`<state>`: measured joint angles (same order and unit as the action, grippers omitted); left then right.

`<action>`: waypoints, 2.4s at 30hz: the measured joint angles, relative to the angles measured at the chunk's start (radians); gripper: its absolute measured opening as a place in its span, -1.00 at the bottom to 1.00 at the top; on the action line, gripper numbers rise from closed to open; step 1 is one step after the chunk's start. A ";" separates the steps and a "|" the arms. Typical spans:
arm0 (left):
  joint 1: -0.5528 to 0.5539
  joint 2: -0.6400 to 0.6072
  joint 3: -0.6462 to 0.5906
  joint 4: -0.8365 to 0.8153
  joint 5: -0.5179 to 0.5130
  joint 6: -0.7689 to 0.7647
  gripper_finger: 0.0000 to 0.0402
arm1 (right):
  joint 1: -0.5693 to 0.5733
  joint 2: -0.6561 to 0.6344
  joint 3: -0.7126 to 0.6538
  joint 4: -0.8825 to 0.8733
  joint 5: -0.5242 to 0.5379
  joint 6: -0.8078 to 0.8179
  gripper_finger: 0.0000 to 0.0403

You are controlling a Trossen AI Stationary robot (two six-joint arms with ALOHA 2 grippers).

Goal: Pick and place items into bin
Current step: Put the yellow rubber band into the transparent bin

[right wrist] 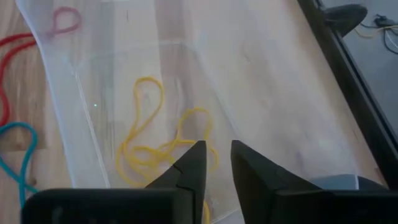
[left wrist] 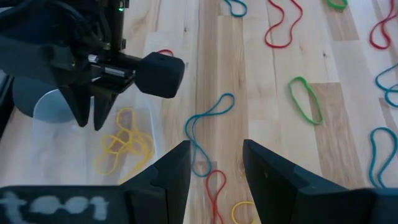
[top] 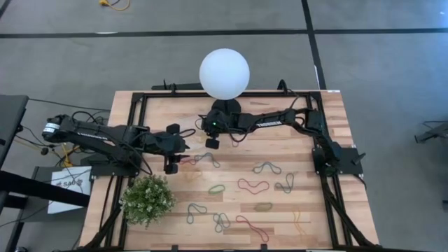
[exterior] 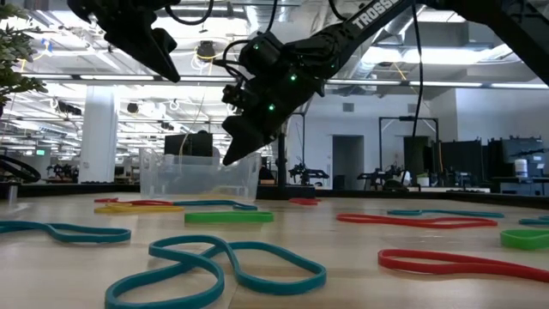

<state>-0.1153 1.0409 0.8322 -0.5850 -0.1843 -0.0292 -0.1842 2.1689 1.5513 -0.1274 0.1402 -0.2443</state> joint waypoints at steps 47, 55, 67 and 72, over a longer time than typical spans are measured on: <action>-0.019 0.584 -0.005 0.136 0.251 -0.148 -0.31 | 0.425 -0.503 -0.104 -0.845 0.490 0.506 -0.63; -0.019 0.573 0.002 0.132 0.203 -0.185 -0.31 | 0.425 -0.775 -0.443 -0.608 0.164 0.438 -0.63; -0.019 0.573 -0.001 0.131 0.172 -0.217 -0.31 | 0.468 -0.901 -0.912 -0.170 0.020 0.589 -0.63; -0.019 0.574 -0.001 0.132 0.135 -0.216 -0.31 | 0.480 -0.870 -0.951 -0.115 -0.116 0.587 -0.63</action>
<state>-0.1341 1.6144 0.8314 -0.4530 -0.0494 -0.2455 0.2958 1.2987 0.6003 -0.2419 0.0240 0.3428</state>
